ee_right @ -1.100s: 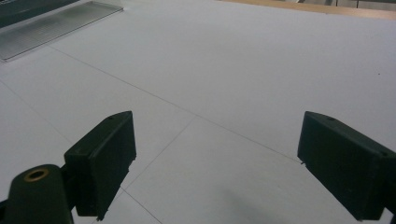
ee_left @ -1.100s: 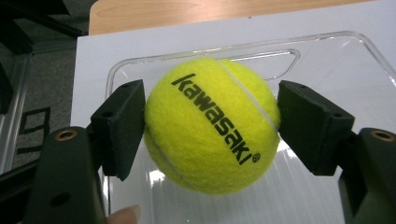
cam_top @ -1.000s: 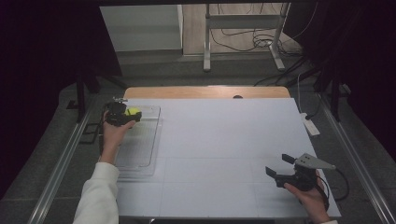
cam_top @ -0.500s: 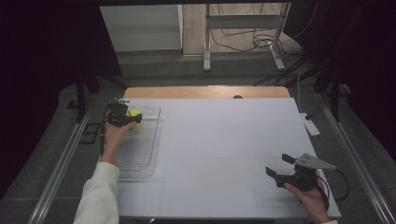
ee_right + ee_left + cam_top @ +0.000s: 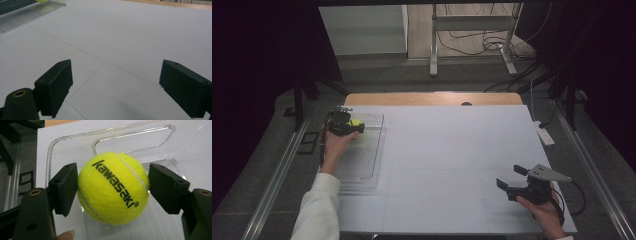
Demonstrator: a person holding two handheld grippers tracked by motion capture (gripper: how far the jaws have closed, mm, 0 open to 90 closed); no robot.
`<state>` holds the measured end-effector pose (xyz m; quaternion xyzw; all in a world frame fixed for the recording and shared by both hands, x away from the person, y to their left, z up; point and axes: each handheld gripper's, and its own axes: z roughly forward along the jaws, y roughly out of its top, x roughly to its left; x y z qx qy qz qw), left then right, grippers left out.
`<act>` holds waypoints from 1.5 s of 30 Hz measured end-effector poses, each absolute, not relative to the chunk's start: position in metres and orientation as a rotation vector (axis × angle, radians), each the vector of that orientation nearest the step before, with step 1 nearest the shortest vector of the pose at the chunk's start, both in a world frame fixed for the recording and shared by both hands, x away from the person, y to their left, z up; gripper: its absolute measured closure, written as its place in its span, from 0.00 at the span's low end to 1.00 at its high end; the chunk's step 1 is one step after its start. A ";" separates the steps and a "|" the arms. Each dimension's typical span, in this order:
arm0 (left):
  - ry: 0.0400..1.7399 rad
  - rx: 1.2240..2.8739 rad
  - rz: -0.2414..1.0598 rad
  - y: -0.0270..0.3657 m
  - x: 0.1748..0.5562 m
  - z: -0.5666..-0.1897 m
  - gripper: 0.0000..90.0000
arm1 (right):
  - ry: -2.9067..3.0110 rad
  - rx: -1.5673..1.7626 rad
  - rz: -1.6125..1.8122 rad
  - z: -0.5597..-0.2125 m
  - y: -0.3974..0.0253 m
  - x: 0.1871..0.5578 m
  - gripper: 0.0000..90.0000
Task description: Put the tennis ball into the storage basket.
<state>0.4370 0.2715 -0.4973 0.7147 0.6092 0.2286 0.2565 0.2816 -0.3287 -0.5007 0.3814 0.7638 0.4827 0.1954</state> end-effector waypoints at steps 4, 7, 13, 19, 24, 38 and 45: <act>1.647 1.921 0.639 0.271 0.437 -0.495 0.34 | 2.140 1.071 1.355 -0.501 -0.329 0.282 0.13; 1.647 1.935 0.656 0.269 0.437 -0.495 0.36 | 2.140 1.071 1.355 -0.501 -0.329 0.282 0.13; 1.647 1.950 0.655 0.268 0.438 -0.497 0.33 | 2.139 1.071 1.353 -0.500 -0.329 0.282 0.13; 1.643 1.941 0.649 0.268 0.436 -0.495 0.28 | 2.137 1.073 1.352 -0.501 -0.329 0.282 0.14; 1.618 1.907 0.620 0.270 0.432 -0.488 0.25 | 2.136 1.074 1.353 -0.500 -0.329 0.281 0.14; 1.541 1.836 0.549 0.274 0.417 -0.476 0.23 | 2.135 1.073 1.352 -0.500 -0.329 0.281 0.14; 1.489 1.828 0.519 0.270 0.407 -0.475 0.23 | 2.138 1.067 1.349 -0.500 -0.327 0.282 0.14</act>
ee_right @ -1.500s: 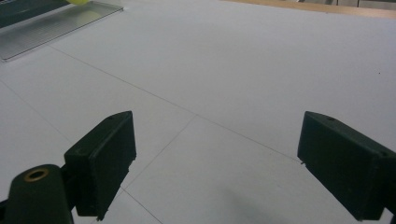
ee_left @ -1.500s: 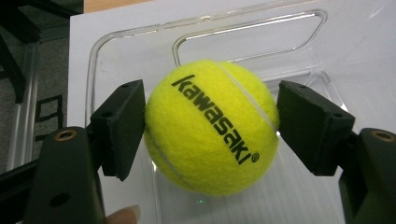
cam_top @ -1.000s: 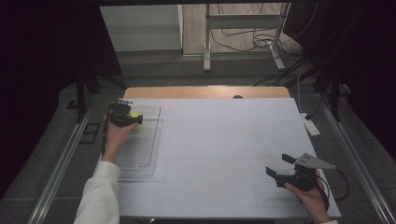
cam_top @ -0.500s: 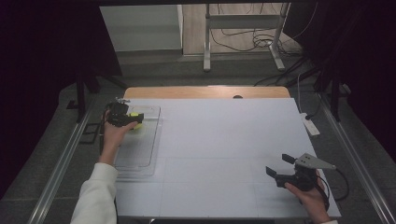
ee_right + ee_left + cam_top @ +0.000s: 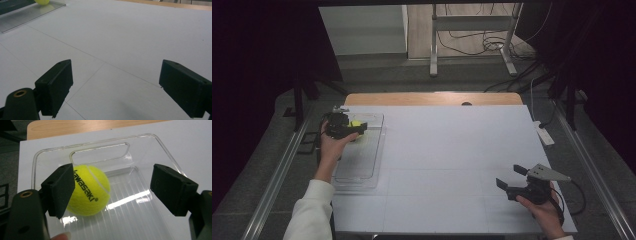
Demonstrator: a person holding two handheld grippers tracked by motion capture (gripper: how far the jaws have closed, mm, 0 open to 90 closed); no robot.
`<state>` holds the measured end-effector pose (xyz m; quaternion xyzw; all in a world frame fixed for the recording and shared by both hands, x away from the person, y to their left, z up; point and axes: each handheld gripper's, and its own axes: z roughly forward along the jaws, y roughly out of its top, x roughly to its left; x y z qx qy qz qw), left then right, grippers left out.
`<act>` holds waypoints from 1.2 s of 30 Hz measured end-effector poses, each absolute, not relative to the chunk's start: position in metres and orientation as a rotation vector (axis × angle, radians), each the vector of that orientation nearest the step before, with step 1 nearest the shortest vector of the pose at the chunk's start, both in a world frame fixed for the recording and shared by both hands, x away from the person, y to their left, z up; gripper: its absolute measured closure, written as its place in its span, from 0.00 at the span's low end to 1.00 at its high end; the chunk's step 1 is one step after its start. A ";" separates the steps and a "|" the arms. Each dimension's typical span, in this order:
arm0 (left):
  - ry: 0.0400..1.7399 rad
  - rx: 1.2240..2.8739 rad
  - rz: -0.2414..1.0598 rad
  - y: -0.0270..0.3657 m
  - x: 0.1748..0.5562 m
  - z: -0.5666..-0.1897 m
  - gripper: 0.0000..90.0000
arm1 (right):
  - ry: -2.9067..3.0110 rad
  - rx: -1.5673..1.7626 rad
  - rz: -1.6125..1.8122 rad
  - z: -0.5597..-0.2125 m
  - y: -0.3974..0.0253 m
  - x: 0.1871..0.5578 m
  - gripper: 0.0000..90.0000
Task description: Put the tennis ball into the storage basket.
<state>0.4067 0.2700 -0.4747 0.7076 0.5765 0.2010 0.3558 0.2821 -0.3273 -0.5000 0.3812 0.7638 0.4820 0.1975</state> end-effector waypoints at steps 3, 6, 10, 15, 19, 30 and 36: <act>1.470 1.814 0.513 0.270 0.402 -0.473 0.23 | 2.138 1.065 1.349 -0.500 -0.327 0.282 0.14; 1.430 1.817 0.521 0.268 0.394 -0.469 0.23 | 2.136 1.065 1.351 -0.500 -0.327 0.283 0.14; 1.389 1.807 0.506 0.267 0.386 -0.467 0.22 | 2.140 1.064 1.350 -0.500 -0.326 0.282 0.14; 1.339 1.801 0.489 0.263 0.376 -0.465 0.22 | 2.139 1.064 1.349 -0.500 -0.326 0.282 0.14; 1.308 1.801 0.469 0.260 0.368 -0.463 0.21 | 2.139 1.066 1.349 -0.499 -0.327 0.282 0.14; 1.212 1.835 0.451 0.248 0.341 -0.459 0.19 | 2.134 1.066 1.354 -0.499 -0.327 0.282 0.14; 1.190 1.863 0.444 0.242 0.332 -0.462 0.19 | 2.131 1.065 1.357 -0.498 -0.327 0.282 0.14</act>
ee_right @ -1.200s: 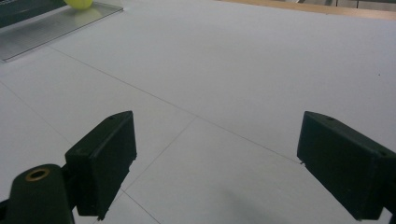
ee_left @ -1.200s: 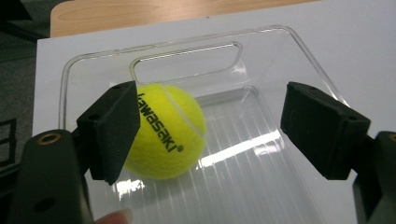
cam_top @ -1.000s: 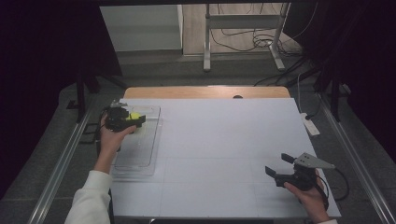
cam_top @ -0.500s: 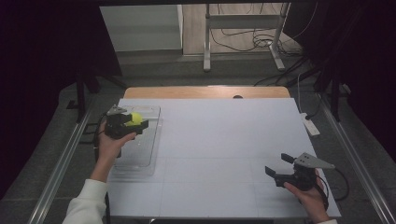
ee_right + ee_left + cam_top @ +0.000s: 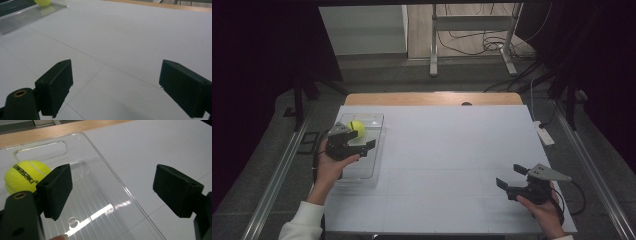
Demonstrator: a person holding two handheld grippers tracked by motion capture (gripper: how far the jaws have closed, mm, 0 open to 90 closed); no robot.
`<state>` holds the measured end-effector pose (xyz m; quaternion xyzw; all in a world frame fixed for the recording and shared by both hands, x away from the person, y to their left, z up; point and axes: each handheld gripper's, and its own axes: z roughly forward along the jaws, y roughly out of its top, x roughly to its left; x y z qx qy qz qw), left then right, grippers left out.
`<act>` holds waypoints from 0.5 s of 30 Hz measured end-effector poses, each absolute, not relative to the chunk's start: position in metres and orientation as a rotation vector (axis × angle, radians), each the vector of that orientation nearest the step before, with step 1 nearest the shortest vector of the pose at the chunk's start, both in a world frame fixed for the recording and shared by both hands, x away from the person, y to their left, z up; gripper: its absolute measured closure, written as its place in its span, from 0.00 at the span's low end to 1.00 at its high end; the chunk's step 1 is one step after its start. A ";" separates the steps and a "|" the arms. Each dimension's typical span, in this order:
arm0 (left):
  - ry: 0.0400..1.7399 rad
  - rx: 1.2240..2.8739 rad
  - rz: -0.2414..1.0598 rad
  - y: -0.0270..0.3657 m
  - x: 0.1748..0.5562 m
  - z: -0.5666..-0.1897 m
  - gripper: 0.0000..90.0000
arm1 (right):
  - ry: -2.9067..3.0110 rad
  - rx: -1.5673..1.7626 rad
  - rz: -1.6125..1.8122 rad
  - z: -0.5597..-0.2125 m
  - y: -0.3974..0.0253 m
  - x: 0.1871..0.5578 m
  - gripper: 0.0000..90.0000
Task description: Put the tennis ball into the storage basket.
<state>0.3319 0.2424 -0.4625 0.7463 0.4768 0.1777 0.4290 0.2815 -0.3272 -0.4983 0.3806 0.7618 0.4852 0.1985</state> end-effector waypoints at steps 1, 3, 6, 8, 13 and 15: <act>1.185 1.864 0.442 0.241 0.330 -0.463 0.19 | 2.132 1.065 1.357 -0.498 -0.327 0.282 0.14; 1.173 1.866 0.446 0.240 0.326 -0.463 0.19 | 2.132 1.064 1.358 -0.498 -0.327 0.282 0.14; 1.160 1.862 0.442 0.239 0.321 -0.462 0.19 | 2.131 1.064 1.359 -0.498 -0.327 0.281 0.14; 1.152 1.862 0.440 0.239 0.318 -0.462 0.19 | 2.131 1.063 1.359 -0.498 -0.327 0.281 0.14; 1.132 1.851 0.429 0.237 0.307 -0.462 0.18 | 2.131 1.064 1.358 -0.498 -0.327 0.281 0.14; 1.125 1.851 0.428 0.236 0.304 -0.463 0.18 | 2.131 1.062 1.358 -0.498 -0.327 0.281 0.14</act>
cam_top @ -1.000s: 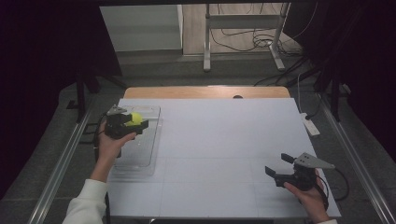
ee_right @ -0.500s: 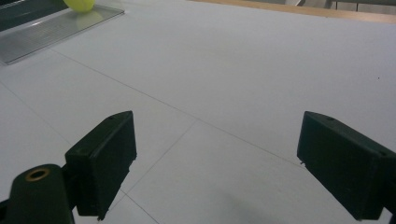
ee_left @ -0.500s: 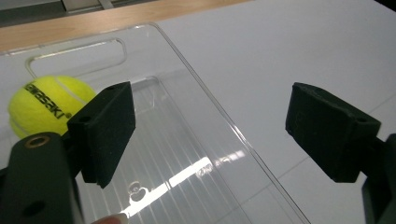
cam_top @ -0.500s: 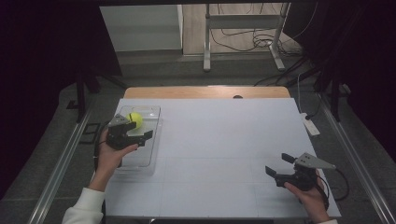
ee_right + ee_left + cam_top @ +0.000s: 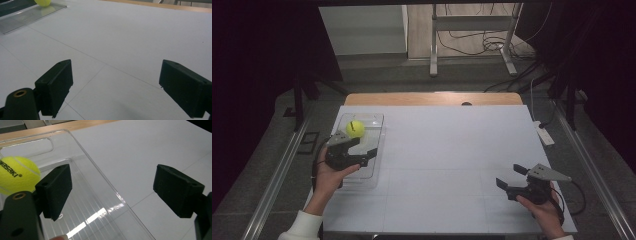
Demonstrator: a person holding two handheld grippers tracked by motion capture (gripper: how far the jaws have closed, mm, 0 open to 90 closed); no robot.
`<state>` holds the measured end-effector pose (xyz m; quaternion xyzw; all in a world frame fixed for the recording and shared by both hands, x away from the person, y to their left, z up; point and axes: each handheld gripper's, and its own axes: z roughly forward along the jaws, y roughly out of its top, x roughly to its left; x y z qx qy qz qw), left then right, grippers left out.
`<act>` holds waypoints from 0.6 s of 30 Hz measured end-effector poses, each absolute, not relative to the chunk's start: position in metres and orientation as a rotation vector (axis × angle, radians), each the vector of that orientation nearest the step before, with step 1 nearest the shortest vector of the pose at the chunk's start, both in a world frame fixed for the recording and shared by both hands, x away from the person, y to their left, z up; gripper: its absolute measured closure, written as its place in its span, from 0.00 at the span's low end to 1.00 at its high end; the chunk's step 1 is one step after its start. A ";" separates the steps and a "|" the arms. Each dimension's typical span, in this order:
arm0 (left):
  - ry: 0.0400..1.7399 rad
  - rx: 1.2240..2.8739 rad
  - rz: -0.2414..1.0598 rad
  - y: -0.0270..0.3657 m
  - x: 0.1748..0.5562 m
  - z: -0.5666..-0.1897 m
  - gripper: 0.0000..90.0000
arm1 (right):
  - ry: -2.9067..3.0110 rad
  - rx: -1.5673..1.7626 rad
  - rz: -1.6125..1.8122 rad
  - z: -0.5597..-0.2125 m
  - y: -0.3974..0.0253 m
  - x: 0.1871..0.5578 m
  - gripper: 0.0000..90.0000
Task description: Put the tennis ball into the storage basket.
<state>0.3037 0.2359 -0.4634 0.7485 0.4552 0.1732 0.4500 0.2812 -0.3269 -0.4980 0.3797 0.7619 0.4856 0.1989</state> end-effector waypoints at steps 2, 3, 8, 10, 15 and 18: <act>1.122 1.850 0.421 0.235 0.301 -0.464 0.18 | 2.130 1.064 1.359 -0.498 -0.327 0.281 0.14; 1.117 1.853 0.419 0.235 0.298 -0.465 0.18 | 2.130 1.064 1.359 -0.498 -0.327 0.281 0.14; 1.100 1.854 0.413 0.233 0.288 -0.468 0.18 | 2.130 1.059 1.362 -0.498 -0.327 0.281 0.14; 1.095 1.855 0.411 0.233 0.284 -0.469 0.18 | 2.128 1.060 1.361 -0.497 -0.327 0.281 0.14; 1.085 1.846 0.394 0.231 0.274 -0.474 0.18 | 2.128 1.059 1.363 -0.497 -0.327 0.281 0.13; 1.074 1.868 0.383 0.227 0.268 -0.480 0.18 | 2.127 1.057 1.365 -0.497 -0.327 0.281 0.13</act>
